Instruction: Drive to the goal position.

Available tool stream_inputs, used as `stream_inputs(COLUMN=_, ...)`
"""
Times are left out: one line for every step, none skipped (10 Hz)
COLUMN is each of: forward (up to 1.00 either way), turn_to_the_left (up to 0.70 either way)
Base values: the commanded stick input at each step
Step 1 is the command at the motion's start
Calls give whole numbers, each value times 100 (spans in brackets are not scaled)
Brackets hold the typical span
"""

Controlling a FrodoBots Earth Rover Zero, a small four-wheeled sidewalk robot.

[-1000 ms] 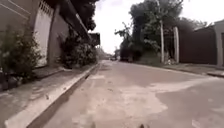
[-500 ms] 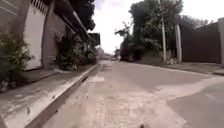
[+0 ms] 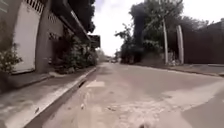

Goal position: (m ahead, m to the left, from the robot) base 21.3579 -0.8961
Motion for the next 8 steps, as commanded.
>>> stream_inputs(forward=70, turn_to_the_left=0)
stream_inputs(forward=70, turn_to_the_left=0)
stream_inputs(forward=70, turn_to_the_left=0)
stream_inputs(forward=70, turn_to_the_left=0)
stream_inputs(forward=70, turn_to_the_left=0)
stream_inputs(forward=70, turn_to_the_left=0)
stream_inputs(forward=70, turn_to_the_left=0)
stream_inputs(forward=70, turn_to_the_left=0)
